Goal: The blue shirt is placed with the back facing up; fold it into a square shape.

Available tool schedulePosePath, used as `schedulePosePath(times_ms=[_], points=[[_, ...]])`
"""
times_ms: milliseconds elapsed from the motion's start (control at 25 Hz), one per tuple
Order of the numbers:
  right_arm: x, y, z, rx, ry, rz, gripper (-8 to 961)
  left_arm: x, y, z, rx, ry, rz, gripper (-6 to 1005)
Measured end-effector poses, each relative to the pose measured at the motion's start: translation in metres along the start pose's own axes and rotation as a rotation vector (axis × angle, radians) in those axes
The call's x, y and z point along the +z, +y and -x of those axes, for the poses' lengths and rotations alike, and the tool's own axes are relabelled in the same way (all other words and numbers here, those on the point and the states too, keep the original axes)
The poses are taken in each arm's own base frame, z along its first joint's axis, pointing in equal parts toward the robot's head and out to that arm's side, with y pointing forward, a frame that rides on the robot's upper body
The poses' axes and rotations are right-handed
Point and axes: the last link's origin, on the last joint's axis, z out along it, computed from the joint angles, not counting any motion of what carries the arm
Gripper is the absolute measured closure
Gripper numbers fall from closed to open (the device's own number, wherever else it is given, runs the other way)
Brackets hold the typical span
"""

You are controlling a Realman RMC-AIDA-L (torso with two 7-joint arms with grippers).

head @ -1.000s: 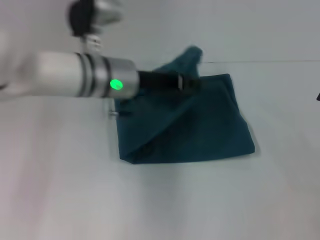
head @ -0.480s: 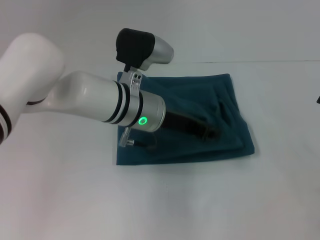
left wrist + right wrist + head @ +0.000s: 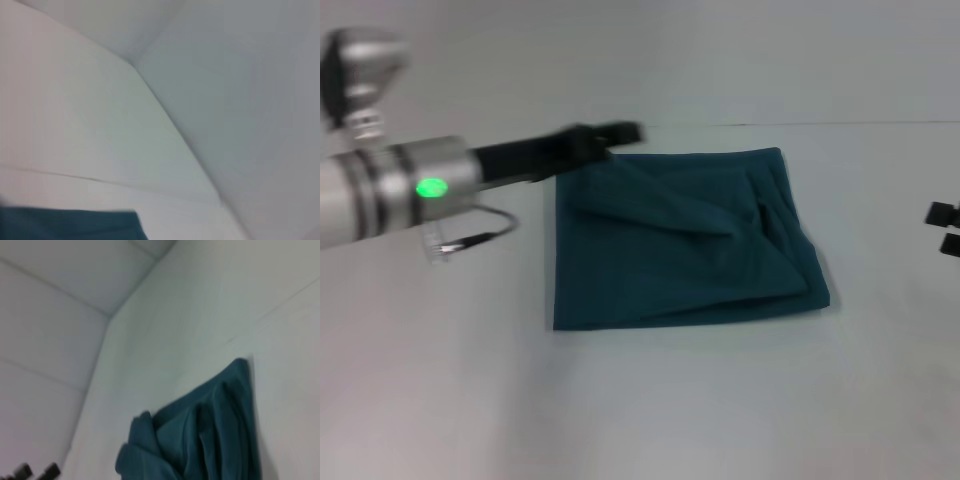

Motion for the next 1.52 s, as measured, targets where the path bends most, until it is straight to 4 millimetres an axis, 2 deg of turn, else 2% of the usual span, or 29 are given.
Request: schedulePosePath(times_ms=[120, 240, 320, 480, 680, 880, 1000, 1200, 1520], points=[[0.017, 0.013, 0.013, -0.068, 0.07, -0.02, 149, -0.031, -0.025, -0.002, -0.218, 0.057, 0.003, 454], [0.043, 0.038, 0.031, -0.177, 0.157, -0.031, 150, -0.056, -0.038, 0.003, -0.336, 0.069, 0.035, 337], [0.068, 0.063, 0.044, -0.272, 0.207, -0.028, 151, -0.073, -0.046, 0.008, -0.377, 0.091, 0.041, 337], [0.115, 0.104, 0.058, -0.43, 0.269, -0.06, 152, -0.101, -0.059, 0.025, -0.422, 0.1, 0.022, 336], [0.164, 0.13, 0.053, -0.586, 0.339, -0.184, 154, -0.124, -0.07, 0.042, -0.455, 0.143, -0.003, 339], [0.197, 0.141, 0.033, -0.757, 0.42, -0.289, 156, -0.127, -0.071, 0.047, -0.45, 0.149, -0.003, 338], [0.208, 0.141, 0.021, -0.865, 0.462, -0.336, 157, -0.123, -0.07, 0.047, -0.445, 0.145, -0.001, 338], [0.22, 0.136, 0.006, -0.986, 0.49, -0.384, 159, -0.118, -0.069, 0.048, -0.438, 0.141, 0.004, 337], [0.224, 0.134, -0.001, -1.008, 0.486, -0.381, 162, -0.113, -0.07, 0.052, -0.45, 0.136, 0.006, 337]])
